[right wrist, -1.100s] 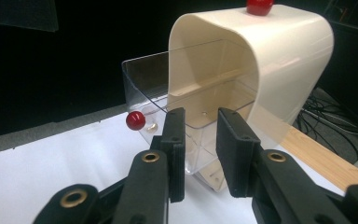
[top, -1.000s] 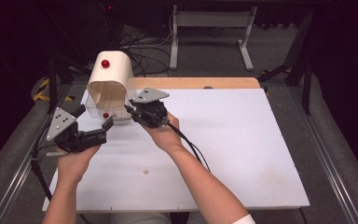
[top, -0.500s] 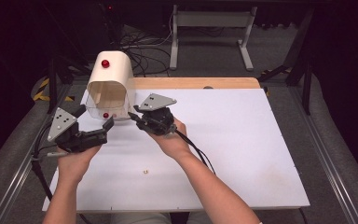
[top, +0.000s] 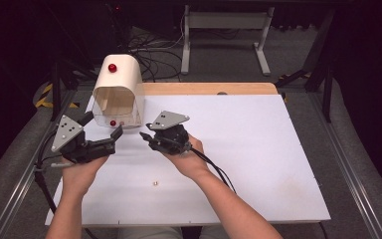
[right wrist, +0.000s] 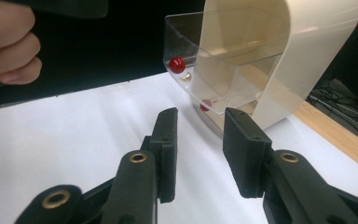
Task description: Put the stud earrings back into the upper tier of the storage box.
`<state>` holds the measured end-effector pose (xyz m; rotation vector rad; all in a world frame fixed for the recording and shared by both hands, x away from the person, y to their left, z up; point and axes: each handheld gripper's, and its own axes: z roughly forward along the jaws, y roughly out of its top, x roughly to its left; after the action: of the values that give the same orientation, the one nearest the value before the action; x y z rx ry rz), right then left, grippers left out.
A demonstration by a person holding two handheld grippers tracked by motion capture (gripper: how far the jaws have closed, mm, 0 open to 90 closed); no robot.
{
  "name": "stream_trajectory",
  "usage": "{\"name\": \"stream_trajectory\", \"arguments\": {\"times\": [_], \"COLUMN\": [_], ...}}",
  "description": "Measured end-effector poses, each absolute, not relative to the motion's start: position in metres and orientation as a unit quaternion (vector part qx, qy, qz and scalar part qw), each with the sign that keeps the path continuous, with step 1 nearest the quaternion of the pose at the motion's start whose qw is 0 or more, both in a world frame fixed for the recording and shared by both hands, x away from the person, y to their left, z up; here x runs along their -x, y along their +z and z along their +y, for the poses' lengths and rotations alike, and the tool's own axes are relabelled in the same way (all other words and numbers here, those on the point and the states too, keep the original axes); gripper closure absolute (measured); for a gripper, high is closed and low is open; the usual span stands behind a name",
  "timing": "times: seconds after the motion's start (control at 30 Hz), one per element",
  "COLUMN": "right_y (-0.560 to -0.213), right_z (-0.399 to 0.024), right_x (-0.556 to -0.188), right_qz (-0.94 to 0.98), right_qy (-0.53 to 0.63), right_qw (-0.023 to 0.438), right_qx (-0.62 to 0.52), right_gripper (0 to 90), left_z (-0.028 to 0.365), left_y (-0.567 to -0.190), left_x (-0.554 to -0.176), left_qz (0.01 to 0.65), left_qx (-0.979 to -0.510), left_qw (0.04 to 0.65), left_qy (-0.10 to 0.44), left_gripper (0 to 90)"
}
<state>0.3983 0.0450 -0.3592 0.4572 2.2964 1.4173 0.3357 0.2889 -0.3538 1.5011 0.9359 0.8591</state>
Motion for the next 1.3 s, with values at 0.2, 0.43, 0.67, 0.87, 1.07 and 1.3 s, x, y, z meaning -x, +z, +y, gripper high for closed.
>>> {"name": "stream_trajectory", "arguments": {"times": [0.2, 0.43, 0.67, 0.87, 1.07, 1.3], "right_y": [-0.364, -0.368, -0.382, -0.394, -0.401, -0.405], "right_z": [0.043, 0.04, 0.042, 0.042, 0.041, 0.041], "right_x": [-0.396, -0.396, -0.395, -0.396, -0.395, -0.393], "right_qz": [0.824, 0.829, 0.845, 0.854, 0.857, 0.863], "right_qy": [0.506, 0.499, 0.475, 0.463, 0.457, 0.449], "right_qw": [0.197, 0.193, 0.183, 0.173, 0.168, 0.161], "right_qx": [-0.164, -0.165, -0.163, -0.166, -0.168, -0.166], "right_gripper": [65.2, 64.0, 62.5, 61.7, 59.9, 57.7], "left_z": [0.289, 0.288, 0.286, 0.286, 0.285, 0.284], "left_y": [-0.354, -0.354, -0.354, -0.354, -0.354, -0.354], "left_x": [-0.336, -0.336, -0.336, -0.335, -0.335, -0.336], "left_qz": [0.395, 0.393, 0.39, 0.391, 0.39, 0.391], "left_qx": [-0.635, -0.636, -0.638, -0.636, -0.638, -0.637], "left_qw": [0.555, 0.554, 0.555, 0.555, 0.553, 0.553], "left_qy": [0.364, 0.365, 0.365, 0.367, 0.368, 0.368], "left_gripper": [1.2, 1.4, 1.9, 2.0, 2.0, 2.1]}}
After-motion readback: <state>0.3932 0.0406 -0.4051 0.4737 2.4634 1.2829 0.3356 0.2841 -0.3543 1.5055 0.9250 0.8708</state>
